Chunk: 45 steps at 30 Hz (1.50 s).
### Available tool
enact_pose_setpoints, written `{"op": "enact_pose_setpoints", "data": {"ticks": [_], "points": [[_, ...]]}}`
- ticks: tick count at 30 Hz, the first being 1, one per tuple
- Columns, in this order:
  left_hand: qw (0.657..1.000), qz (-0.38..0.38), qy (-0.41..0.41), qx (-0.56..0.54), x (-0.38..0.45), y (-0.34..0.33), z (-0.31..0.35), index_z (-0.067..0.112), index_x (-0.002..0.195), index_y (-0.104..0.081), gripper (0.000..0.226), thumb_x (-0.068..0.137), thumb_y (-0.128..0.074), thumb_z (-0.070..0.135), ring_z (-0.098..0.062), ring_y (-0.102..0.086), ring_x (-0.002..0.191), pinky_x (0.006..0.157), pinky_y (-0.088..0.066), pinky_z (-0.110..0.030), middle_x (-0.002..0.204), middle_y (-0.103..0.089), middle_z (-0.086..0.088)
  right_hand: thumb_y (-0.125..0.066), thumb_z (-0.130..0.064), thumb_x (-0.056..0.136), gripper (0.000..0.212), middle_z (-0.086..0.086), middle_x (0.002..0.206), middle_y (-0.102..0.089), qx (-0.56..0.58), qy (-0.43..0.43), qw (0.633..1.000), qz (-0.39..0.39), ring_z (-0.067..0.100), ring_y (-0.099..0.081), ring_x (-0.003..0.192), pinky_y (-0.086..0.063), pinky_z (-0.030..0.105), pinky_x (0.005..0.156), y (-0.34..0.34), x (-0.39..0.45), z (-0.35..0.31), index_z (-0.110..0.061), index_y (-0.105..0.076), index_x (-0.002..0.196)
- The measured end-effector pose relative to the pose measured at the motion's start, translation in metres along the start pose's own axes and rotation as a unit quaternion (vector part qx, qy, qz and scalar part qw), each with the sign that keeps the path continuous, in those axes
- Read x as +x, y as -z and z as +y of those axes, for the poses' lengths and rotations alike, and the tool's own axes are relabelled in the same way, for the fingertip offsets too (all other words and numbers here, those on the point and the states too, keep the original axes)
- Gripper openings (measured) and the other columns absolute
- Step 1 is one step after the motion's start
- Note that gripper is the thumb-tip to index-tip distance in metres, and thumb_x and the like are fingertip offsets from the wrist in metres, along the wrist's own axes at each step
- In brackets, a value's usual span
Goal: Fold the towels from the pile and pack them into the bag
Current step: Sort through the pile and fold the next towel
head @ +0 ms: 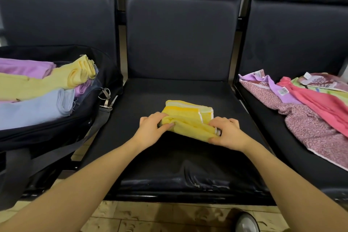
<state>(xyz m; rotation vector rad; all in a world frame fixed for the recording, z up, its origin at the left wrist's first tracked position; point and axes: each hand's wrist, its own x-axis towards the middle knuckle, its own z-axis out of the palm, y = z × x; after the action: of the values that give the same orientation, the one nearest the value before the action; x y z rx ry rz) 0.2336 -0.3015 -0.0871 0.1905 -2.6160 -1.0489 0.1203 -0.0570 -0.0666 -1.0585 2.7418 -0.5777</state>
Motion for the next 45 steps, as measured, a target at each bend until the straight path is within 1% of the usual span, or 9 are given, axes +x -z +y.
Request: {"op": "enact_pose_setpoints", "data": {"ticks": [3,6,10,15,21,32,38,42,45], "points": [[0.997,0.002,0.056,-0.062,0.006,-0.001,0.003,0.022,0.098,-0.061,0.026,0.094,-0.051,0.045,-0.015,-0.051,0.097,0.09,-0.035,-0.029,0.091,-0.064,0.004,-0.075,-0.025,0.075,0.015,-0.012,0.078,-0.058,0.275,-0.03,0.957,0.084,0.004,-0.055,0.081,-0.041,0.021,0.081,0.004,0.001,0.0,-0.029,-0.062,0.083],[0.99,0.02,0.094,-0.1,0.019,-0.005,0.004,0.014,0.092,-0.059,0.032,0.094,-0.051,0.045,-0.019,-0.061,0.087,0.08,-0.049,-0.039,0.086,-0.065,-0.002,-0.07,-0.01,0.084,0.012,-0.005,0.068,-0.058,0.389,-0.067,0.906,0.151,0.002,-0.054,0.063,-0.042,0.015,0.061,0.0,0.009,-0.009,-0.013,-0.06,0.078],[0.984,0.075,0.161,0.016,0.042,-0.022,0.014,0.016,0.075,-0.043,0.038,0.095,-0.046,0.048,-0.023,-0.054,0.074,0.063,-0.042,-0.036,0.071,-0.052,0.001,-0.063,-0.028,0.089,0.029,-0.004,0.066,-0.048,0.222,-0.188,0.934,0.208,0.02,-0.048,0.074,-0.035,0.036,0.084,-0.014,0.037,-0.014,-0.014,-0.046,0.07],[0.96,0.11,0.212,0.147,0.07,-0.036,0.019,0.012,0.108,-0.05,0.041,0.1,-0.034,0.048,-0.025,-0.061,0.086,0.064,-0.045,-0.034,0.096,-0.062,-0.006,-0.049,-0.036,0.097,0.021,-0.006,0.069,-0.049,0.078,-0.222,0.942,0.24,0.021,-0.05,0.077,-0.024,0.035,0.09,-0.019,0.062,-0.016,-0.015,-0.051,0.097],[0.928,0.069,0.246,0.27,0.091,-0.043,0.01,0.011,0.129,-0.037,0.046,0.1,-0.035,0.047,-0.026,-0.06,0.102,0.082,-0.04,-0.033,0.123,-0.053,-0.01,-0.047,-0.059,0.091,0.06,0.012,0.126,-0.048,-0.11,-0.279,0.929,0.219,0.03,-0.045,0.115,-0.03,0.041,0.096,-0.035,0.078,-0.007,-0.008,-0.049,0.123],[0.939,0.067,0.229,0.248,0.076,-0.049,0.021,0.015,0.131,-0.031,0.046,0.099,-0.036,0.048,-0.026,-0.06,0.101,0.086,-0.039,-0.037,0.112,-0.06,-0.008,-0.044,-0.054,0.095,0.057,0.007,0.13,-0.039,-0.076,-0.265,0.945,0.175,0.026,-0.037,0.119,-0.025,0.037,0.103,-0.046,0.071,-0.028,-0.007,-0.053,0.126],[0.937,0.17,0.159,0.259,0.044,-0.006,0.021,0.013,0.124,-0.04,0.042,0.099,-0.037,0.047,-0.026,-0.063,0.088,0.08,-0.037,-0.036,0.1,-0.063,-0.006,-0.044,-0.046,0.097,0.051,0.008,0.12,-0.044,0.053,-0.207,0.948,0.237,0.024,-0.046,0.111,-0.03,0.039,0.099,-0.039,0.059,-0.07,-0.002,-0.049,0.121],[0.911,0.279,0.067,0.297,0.025,0.057,0.014,0.006,0.095,-0.055,0.035,0.087,-0.063,0.039,-0.032,-0.061,0.055,0.058,-0.042,-0.037,0.065,-0.062,-0.008,-0.049,-0.042,0.096,0.037,0.004,0.104,-0.04,0.168,-0.111,0.939,0.277,0.022,-0.051,0.098,-0.046,0.041,0.088,-0.029,0.063,-0.127,-0.005,-0.048,0.101],[0.919,0.299,0.066,0.246,0.01,0.115,0.007,0.006,0.106,-0.052,0.036,0.095,-0.047,0.04,-0.036,-0.062,0.077,0.074,-0.041,-0.043,0.085,-0.066,-0.013,-0.051,-0.038,0.096,0.033,0.0,0.102,-0.036,0.235,-0.05,0.93,0.279,0.015,-0.048,0.091,-0.046,0.032,0.077,-0.018,0.075,-0.182,-0.006,-0.047,0.102]]}}
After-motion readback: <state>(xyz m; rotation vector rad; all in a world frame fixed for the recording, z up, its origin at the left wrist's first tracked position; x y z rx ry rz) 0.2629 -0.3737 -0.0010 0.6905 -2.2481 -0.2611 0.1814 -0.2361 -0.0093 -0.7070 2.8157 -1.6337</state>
